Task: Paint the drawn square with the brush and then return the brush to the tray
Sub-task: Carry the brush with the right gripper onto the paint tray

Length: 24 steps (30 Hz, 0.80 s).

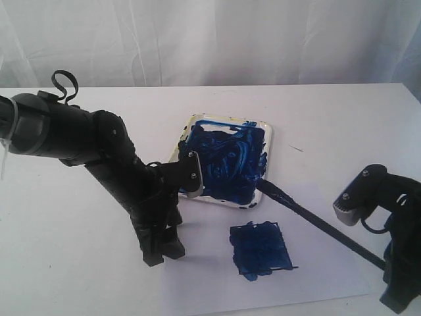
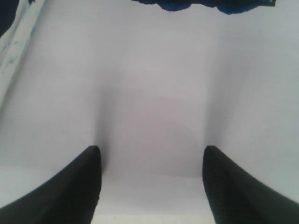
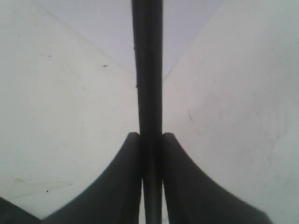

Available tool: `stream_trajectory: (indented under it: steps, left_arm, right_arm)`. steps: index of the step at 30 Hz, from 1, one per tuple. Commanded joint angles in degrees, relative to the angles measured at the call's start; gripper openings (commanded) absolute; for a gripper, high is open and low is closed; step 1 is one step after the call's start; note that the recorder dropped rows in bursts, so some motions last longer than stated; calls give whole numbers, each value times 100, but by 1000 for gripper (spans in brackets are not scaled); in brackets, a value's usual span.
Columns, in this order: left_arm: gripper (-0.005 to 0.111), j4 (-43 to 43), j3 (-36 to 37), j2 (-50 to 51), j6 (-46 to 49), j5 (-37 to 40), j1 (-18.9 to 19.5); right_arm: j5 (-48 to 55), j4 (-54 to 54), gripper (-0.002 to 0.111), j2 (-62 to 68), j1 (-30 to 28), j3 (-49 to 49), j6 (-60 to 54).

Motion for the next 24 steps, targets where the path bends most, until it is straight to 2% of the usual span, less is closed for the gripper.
stream_trajectory:
  steps: [1,9,16,20,24]
  left_arm:
    - [66,291,116,-18,-43,253,-19]
    - [66,439,116,-477,-26,22,-19]
    - [66,467,116,-978,-26,-152,-19]
    - [66,483,116,-1319,-511,-70,-19]
    - [66,783,116,-1566,-1470,-70,62]
  right_arm:
    - [-140,-31,0,-48,7,-218,22]
    - [-75,-54,0,124,-5,-908,22]
    - [-43,-435,0,935,-5,-1595,104]
    - [106,-774,0,1622,-5,-2244,176]
    - [458,-1207,0,2322,-5,-3010,176]
